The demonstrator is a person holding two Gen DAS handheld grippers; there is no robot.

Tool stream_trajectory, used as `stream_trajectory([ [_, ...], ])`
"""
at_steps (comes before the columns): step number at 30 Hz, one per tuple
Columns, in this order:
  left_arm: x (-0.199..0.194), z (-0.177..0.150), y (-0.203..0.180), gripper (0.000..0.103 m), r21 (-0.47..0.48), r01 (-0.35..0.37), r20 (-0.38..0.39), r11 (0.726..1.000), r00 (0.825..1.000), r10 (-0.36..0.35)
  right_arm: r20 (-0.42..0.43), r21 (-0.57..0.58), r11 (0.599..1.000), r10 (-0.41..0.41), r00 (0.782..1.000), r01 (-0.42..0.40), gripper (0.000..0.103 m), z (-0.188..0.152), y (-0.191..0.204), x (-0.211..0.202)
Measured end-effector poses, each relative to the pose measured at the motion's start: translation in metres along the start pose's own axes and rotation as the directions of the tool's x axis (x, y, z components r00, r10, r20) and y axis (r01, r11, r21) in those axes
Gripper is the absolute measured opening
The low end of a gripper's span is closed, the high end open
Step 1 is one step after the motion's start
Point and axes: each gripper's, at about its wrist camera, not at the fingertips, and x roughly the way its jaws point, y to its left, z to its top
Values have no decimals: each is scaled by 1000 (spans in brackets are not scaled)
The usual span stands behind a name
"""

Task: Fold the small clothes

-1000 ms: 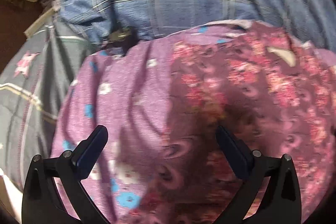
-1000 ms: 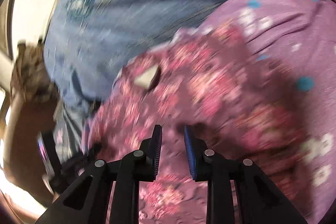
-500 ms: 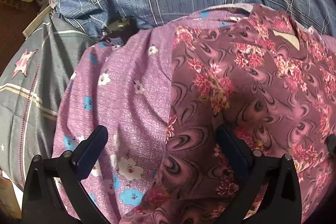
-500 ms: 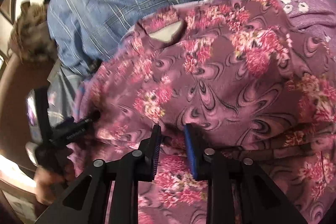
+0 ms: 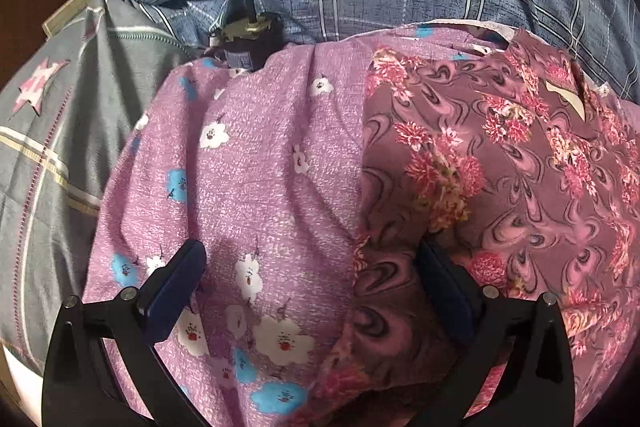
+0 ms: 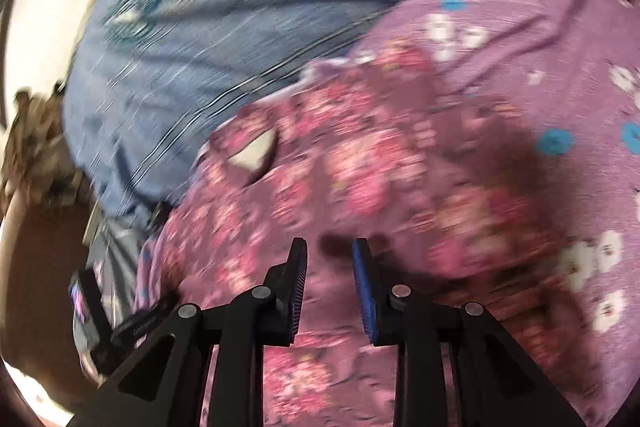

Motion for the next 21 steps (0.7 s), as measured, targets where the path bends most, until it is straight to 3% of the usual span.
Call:
stream_trajectory([
  [6,-2,-2,1,103,2,0,0,1000,1000,0,1,59,998,14,1000,-14,23,4,-12,-2],
  [10,-14,3,7,103,-63,39,3,997,999,-39,115,72,996,46,992,-54,26,11,-17,-29],
  [13,-31,12,8,103,-84,99,82,991,992,-93,195,118,990,58,979,-82,26,22,-28,-43],
  [16,-33,19,2,103,-65,86,120,994,990,-77,181,123,989,59,982,-82,26,30,-31,-36],
  [19,-2,21,0,103,-55,-2,29,998,1000,3,99,125,992,14,995,-26,26,34,-35,-8],
  [21,7,20,7,103,-111,54,-8,992,998,-55,70,132,991,-8,998,-1,21,34,-43,7],
])
